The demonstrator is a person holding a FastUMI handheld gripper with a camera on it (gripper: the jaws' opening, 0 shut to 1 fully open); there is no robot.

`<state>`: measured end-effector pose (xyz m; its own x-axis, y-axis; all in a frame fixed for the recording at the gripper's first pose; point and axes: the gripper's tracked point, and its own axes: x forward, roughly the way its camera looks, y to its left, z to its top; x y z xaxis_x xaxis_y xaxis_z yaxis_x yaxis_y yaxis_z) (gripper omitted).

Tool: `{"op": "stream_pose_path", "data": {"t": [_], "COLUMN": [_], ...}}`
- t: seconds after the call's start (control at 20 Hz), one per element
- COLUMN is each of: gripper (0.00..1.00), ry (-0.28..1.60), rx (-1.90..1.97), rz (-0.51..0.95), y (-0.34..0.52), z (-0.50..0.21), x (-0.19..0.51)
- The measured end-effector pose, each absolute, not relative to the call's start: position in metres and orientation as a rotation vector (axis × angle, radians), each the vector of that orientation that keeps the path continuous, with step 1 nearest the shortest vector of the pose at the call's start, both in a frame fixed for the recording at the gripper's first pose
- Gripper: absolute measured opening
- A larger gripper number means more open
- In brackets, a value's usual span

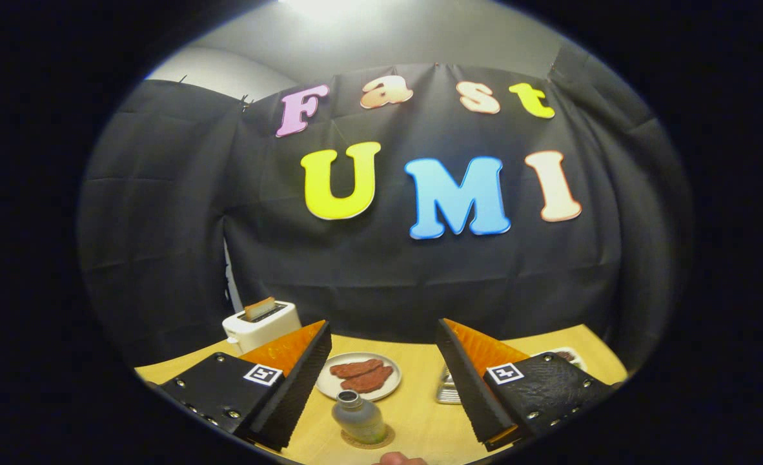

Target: Take the bottle from table, then pour the juice into the cup, finally place the bottle on the coaster

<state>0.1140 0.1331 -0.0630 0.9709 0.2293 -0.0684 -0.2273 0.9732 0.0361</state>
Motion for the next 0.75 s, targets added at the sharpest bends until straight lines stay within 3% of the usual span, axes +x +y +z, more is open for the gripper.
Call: {"op": "stream_pose_path", "data": {"t": [0.3, 0.75], "gripper": [0.99, 0.99], "ry": [0.043, 0.012], "rx": [0.001, -0.014], "rz": [0.057, 0.038], "y": [0.057, 0.011], "z": [0.025, 0.060], "x": [0.074, 0.043]}}
